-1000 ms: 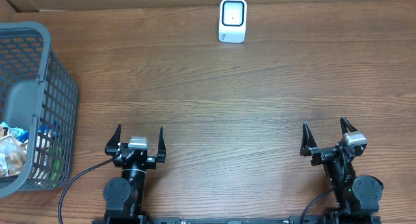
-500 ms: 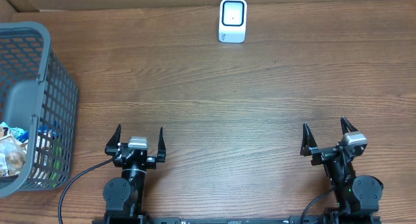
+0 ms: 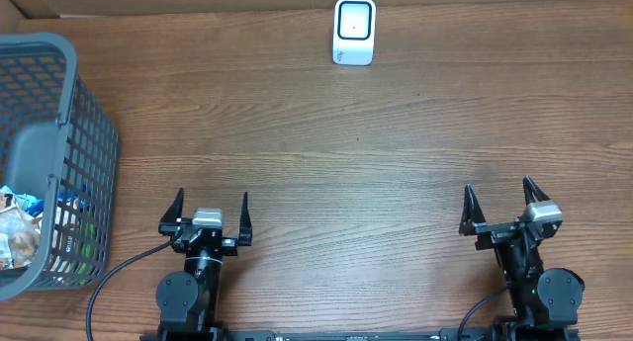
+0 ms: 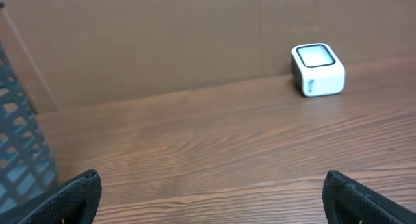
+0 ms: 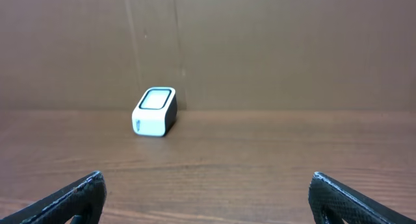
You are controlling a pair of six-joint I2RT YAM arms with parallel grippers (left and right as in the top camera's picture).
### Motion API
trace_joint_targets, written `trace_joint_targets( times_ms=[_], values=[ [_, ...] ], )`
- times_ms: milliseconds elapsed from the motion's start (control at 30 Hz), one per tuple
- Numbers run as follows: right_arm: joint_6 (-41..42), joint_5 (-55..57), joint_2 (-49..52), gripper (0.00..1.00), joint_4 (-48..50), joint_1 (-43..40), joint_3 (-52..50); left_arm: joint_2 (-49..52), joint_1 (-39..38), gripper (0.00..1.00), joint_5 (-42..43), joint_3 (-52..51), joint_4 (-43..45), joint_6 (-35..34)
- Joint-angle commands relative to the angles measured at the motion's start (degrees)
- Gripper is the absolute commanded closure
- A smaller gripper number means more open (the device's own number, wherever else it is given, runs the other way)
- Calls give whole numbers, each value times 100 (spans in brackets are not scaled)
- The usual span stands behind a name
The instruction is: Scan the item barcode
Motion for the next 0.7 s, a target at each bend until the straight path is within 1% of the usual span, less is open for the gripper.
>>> trace_joint_targets(
  times_ms=[0, 67, 200, 267, 467, 567, 667],
  values=[
    [505, 321, -57, 0, 245, -24, -52, -63, 35, 0, 328, 216, -96, -278],
    [879, 442, -57, 0, 411, -24, -39, -63, 35, 0, 428, 483, -420, -302],
    [1003, 457, -57, 0, 444, -24, 219, -52, 35, 0, 422, 1255, -1434, -297],
    [1003, 457, -57, 0, 433, -24, 389, -44, 35, 0, 428, 1578, -1729, -391],
    [1003, 402, 155, 0, 107, -24, 1073, 409, 35, 0, 431, 2540, -1930, -719],
    [999, 376, 551, 0, -127, -24, 1552, 918, 35, 0, 544, 3143, -2168, -743],
    [999, 374, 1165, 0, -505, -24, 2197, 1582, 35, 0, 678, 3805, -2444, -741]
  ],
)
